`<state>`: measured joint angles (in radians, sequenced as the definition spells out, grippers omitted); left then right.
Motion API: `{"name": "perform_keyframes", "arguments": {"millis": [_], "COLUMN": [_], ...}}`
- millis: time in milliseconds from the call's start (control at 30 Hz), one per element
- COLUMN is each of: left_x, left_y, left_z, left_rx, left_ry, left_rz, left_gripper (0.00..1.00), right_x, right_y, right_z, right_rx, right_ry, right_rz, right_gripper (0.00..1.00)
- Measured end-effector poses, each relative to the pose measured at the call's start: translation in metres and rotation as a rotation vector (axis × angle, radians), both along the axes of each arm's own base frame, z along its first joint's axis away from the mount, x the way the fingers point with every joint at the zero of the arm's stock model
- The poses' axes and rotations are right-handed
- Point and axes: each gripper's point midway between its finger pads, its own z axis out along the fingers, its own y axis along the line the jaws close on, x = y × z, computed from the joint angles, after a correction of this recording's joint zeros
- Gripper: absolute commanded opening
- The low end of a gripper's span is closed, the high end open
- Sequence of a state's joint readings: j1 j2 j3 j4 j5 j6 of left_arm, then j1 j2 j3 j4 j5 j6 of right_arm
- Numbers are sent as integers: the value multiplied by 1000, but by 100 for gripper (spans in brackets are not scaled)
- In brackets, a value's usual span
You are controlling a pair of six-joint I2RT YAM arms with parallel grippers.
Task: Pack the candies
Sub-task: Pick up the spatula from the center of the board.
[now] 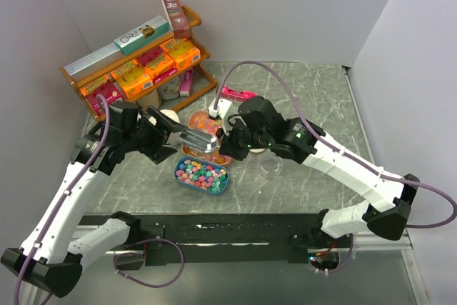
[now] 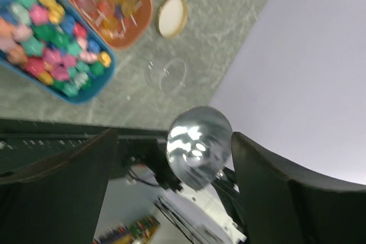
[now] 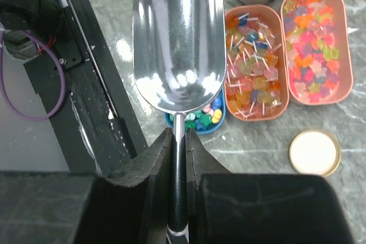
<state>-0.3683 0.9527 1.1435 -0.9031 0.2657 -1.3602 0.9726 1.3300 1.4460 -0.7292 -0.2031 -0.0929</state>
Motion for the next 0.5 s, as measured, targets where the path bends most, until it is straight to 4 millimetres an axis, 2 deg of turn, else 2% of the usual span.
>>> {"name": "perform_keyframes", "arguments": {"millis": [133,267,367,500], "left_x": [7,12,14,17], "left_y": [18,37,46,55], "left_z": [-3,-16,-41,-88], "left_rx": [104,212,285,384], "left_ry": [-78,-149,-155,-93], "left_rz": [40,76,79,65], "left_gripper": [87,84,83,80], "right_x": [-4,-13,-20,-25], "right_y": [-9,-24,-33,-43], "right_z": [-2,-19,-37,-64], "right_rx": [-23,-104,-184,-300], "right_ry": [17,74,128,197], "right_rz": [-16,-29,-29,-31], "right_gripper": [0,0,0,0]}}
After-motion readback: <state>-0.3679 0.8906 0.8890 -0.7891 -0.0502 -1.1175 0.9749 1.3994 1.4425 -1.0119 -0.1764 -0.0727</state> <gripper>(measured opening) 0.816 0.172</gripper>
